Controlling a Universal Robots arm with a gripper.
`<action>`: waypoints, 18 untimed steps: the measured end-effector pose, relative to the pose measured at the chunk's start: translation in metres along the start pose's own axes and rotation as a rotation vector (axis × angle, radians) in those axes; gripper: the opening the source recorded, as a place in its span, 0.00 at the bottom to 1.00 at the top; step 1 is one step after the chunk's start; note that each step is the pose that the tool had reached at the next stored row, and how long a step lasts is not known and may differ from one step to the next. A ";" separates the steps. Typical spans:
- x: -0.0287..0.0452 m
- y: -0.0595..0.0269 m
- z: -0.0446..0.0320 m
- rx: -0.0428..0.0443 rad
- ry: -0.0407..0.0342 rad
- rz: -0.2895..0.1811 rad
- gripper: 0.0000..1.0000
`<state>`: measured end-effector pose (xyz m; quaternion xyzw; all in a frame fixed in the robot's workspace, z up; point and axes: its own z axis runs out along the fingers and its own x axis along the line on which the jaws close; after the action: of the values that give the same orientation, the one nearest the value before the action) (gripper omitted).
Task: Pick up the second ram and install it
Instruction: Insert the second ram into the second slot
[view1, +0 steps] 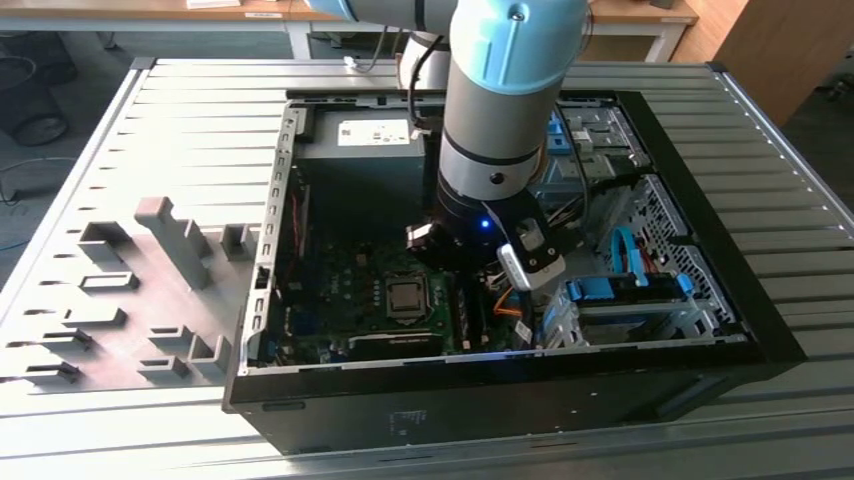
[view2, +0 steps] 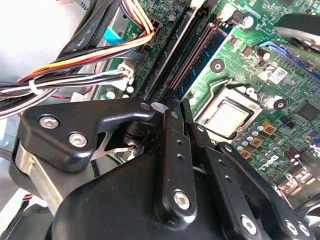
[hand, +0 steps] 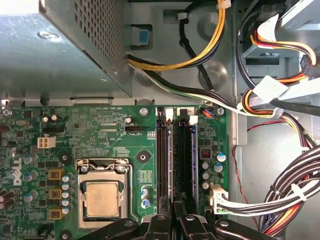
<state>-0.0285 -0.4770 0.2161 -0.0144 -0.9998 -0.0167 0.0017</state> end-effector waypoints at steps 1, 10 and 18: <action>0.0000 0.0000 -0.0001 -0.0001 0.0000 0.000 0.14; 0.0000 -0.0015 -0.0080 -0.0002 0.0000 0.000 0.14; -0.0001 -0.0036 -0.0078 0.0002 0.0003 -0.007 0.14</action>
<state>-0.0285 -0.4809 0.2238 -0.0109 -0.9998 -0.0167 0.0017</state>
